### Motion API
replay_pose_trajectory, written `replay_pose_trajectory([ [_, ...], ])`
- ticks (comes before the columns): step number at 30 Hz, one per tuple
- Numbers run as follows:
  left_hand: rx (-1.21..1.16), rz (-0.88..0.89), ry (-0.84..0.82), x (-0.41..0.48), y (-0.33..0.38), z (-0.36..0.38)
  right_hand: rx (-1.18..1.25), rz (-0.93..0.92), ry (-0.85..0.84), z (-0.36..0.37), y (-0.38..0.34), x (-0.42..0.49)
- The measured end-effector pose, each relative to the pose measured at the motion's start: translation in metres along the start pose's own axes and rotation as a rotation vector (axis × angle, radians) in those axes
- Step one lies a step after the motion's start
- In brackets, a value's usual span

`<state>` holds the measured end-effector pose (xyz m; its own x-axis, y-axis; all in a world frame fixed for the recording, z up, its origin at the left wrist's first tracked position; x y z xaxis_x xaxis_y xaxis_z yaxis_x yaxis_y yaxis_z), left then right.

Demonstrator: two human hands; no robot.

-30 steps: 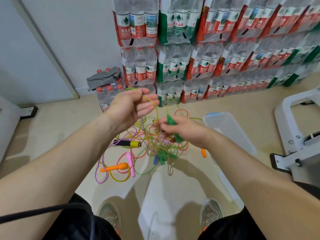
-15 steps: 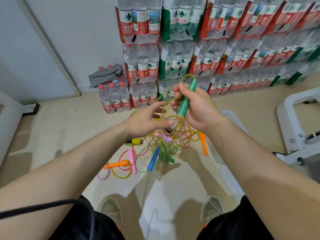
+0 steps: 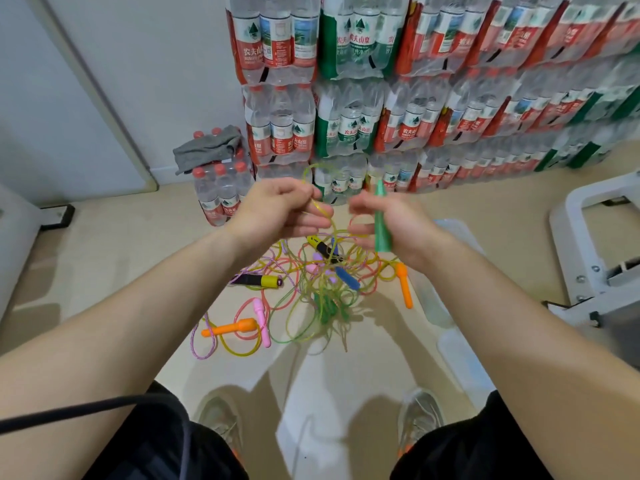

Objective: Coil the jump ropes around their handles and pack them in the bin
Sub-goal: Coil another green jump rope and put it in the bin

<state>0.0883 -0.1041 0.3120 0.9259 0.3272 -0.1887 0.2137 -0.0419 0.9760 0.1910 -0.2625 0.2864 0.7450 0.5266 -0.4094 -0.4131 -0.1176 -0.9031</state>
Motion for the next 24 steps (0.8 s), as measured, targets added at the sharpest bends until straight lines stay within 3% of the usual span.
replay_pose_trajectory([
  [3,-0.227,-0.031,0.055,0.003,0.007,-0.007,-0.16,0.039,-0.29,0.022,0.013,-0.014],
  [5,-0.342,-0.042,0.128,0.005,0.007,-0.014,-0.222,-0.022,-0.369,0.032,0.015,-0.019],
  [7,-0.363,-0.037,0.174,0.006,0.005,-0.021,-0.287,-0.131,-0.334,0.035,0.012,-0.018],
  [9,-0.194,-0.029,0.142,0.008,0.001,-0.023,-0.246,-0.189,-0.303,0.037,0.007,-0.017],
  [11,0.02,-0.048,0.002,0.005,-0.006,-0.016,-0.116,-0.211,-0.27,0.036,0.0,-0.018],
  [15,0.216,-0.128,-0.383,-0.006,-0.022,0.013,0.171,-0.209,-0.213,0.034,-0.011,-0.017],
  [20,0.657,-0.003,-0.525,-0.008,-0.043,0.018,0.401,-0.226,-0.1,0.022,-0.022,-0.013],
  [22,0.564,-0.058,-0.467,-0.008,-0.042,0.016,0.451,-0.232,-0.056,0.012,-0.026,-0.009],
  [24,0.321,-0.113,-0.355,-0.006,-0.033,0.012,0.358,-0.177,-0.014,0.003,-0.022,-0.005],
])
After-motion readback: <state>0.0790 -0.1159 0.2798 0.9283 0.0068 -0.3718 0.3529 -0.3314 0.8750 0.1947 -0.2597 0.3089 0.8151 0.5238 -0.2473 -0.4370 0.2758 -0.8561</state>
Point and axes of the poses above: each hand's wrist, its own x-axis towards the middle knuckle, its own z-axis out of the palm, y = z × x, the point moved 4 cm from there along x, towards the middle knuckle, and after that the axes turned 8 degrees about x, right-handed, at the moved point
